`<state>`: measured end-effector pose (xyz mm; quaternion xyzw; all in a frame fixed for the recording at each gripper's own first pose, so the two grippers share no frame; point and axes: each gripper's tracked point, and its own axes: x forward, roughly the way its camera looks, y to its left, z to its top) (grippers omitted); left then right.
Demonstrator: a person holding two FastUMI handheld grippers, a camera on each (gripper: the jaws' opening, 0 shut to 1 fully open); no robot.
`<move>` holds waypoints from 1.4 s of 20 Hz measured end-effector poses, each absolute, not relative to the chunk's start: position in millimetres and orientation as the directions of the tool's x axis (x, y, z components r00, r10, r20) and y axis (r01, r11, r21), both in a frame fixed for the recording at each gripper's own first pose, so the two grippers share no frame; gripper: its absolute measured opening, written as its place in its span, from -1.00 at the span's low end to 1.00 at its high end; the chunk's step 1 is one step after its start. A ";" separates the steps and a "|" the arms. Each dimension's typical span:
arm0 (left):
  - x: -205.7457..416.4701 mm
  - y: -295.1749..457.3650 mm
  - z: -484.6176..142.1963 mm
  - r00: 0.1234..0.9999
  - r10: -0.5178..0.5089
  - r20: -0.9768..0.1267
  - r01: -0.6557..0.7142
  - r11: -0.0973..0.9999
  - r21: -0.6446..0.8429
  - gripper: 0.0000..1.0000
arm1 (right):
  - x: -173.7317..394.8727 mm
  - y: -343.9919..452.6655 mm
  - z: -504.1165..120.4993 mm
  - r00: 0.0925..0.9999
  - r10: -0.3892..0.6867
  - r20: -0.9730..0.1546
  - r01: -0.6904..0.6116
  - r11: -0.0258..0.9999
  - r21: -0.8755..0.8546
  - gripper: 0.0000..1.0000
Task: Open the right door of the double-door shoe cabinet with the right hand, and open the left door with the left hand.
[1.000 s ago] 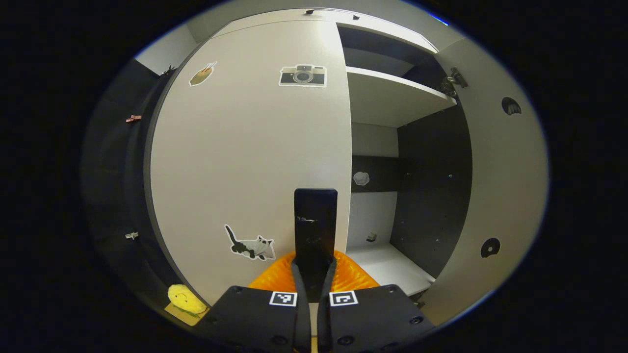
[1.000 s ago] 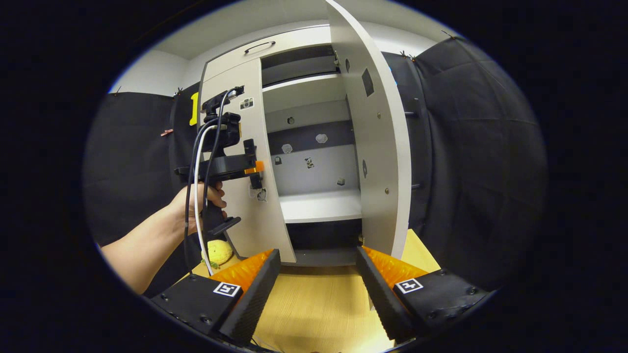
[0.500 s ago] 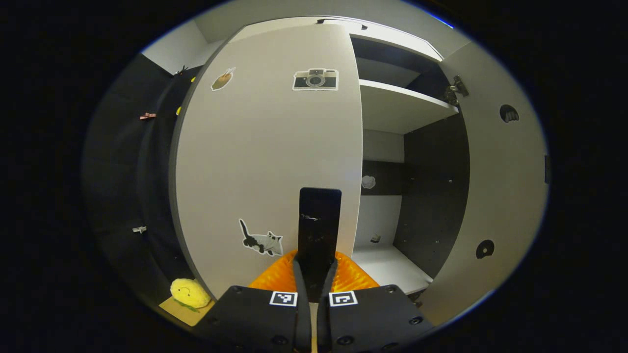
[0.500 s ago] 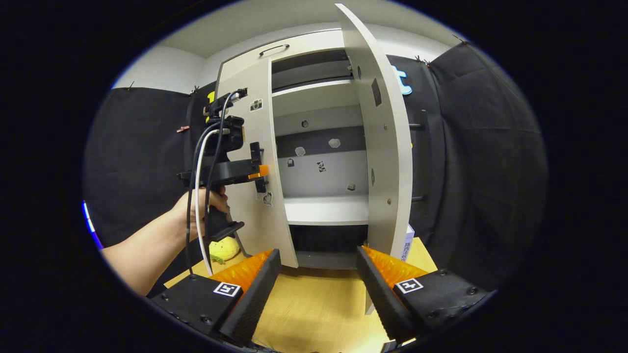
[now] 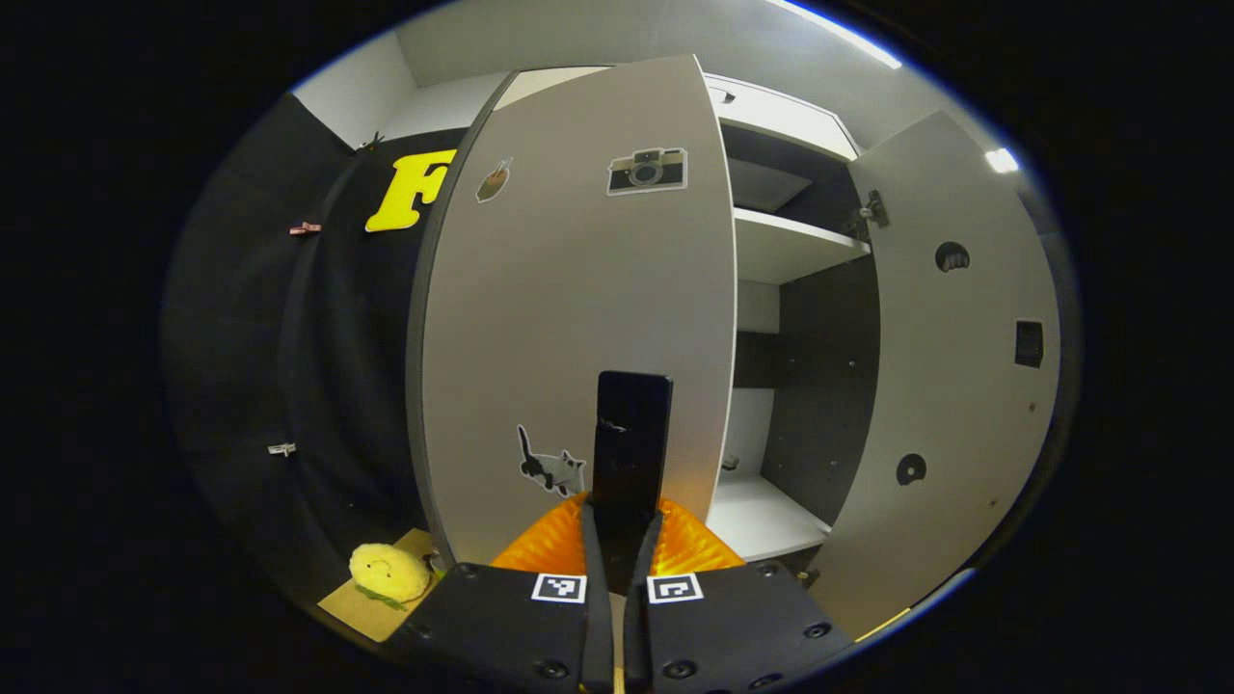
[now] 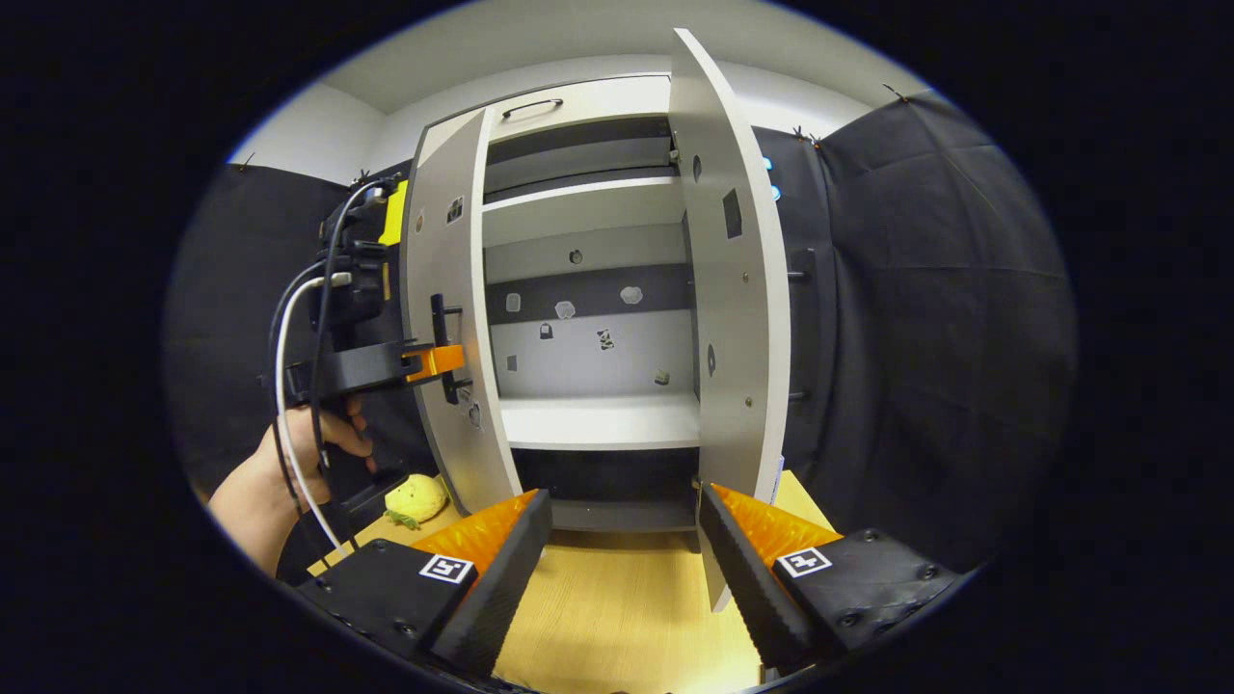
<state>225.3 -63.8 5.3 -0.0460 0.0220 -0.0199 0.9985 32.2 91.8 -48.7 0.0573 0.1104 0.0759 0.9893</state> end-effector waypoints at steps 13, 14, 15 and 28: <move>200.7 -39.9 9.0 0.996 -0.084 -0.015 0.083 0.995 -0.060 -0.84 | 6.4 118.9 -49.7 0.977 0.074 -0.200 -0.047 0.990 0.136 0.96; 198.3 -38.3 8.1 0.997 -0.077 -0.012 0.076 0.995 -0.065 -0.85 | 6.3 120.7 -50.4 0.977 0.073 -0.201 -0.047 0.990 0.131 0.96; 196.4 -35.8 8.1 0.997 -0.071 -0.011 0.070 0.995 -0.067 -0.84 | 4.0 125.1 -51.1 0.977 0.073 -0.202 -0.047 0.991 0.129 0.97; 186.8 35.3 7.0 1.000 -0.017 -0.004 0.017 0.997 -0.074 -0.90 | 14.7 136.6 -49.7 0.974 0.028 -0.224 -0.002 0.993 0.117 0.97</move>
